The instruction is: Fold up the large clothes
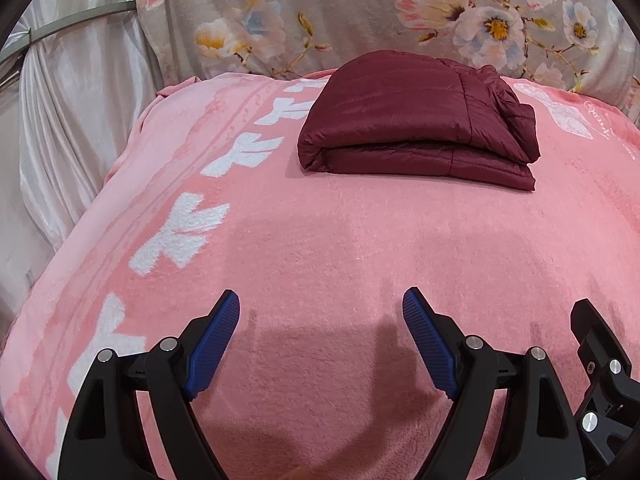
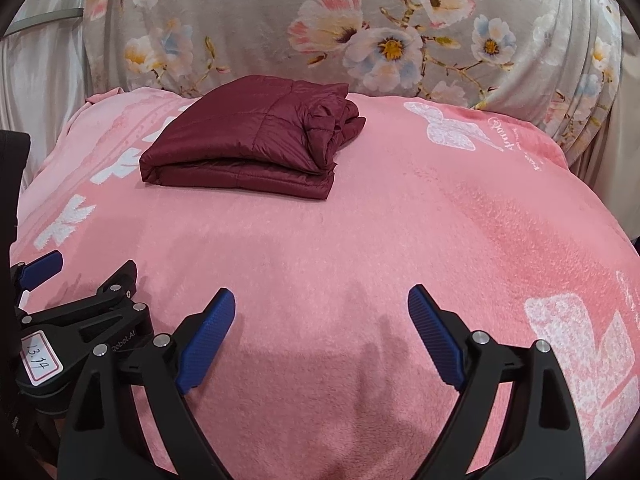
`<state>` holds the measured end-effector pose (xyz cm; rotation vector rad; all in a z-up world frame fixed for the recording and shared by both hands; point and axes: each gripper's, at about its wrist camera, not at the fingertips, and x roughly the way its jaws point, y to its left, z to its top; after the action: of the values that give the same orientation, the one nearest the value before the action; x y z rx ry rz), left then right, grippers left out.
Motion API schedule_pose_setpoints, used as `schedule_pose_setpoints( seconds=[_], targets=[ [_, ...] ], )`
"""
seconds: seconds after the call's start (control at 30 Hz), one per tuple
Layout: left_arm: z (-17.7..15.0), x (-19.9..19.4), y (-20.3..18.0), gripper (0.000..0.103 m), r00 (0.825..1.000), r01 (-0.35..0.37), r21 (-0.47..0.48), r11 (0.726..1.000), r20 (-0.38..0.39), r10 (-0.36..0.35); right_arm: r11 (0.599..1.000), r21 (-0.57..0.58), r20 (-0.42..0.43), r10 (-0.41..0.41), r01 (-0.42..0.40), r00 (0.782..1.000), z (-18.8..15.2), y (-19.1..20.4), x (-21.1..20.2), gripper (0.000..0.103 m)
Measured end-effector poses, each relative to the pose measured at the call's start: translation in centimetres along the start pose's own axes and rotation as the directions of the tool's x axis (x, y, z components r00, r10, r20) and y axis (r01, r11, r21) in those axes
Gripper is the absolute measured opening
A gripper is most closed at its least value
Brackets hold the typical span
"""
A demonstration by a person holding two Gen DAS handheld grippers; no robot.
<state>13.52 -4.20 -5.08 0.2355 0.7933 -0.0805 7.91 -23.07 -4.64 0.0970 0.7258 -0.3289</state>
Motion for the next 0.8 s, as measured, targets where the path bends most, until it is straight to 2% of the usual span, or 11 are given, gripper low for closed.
schedule_pose_setpoints(
  seconds=[0.8],
  targets=[
    [-0.04, -0.11, 0.11, 0.081, 1.0, 0.0, -0.002, 1.0, 0.004, 0.0, 1.0, 0.0, 0.003, -0.002, 0.002, 1.0, -0.04, -0.12, -0.01, 0.086]
  ],
)
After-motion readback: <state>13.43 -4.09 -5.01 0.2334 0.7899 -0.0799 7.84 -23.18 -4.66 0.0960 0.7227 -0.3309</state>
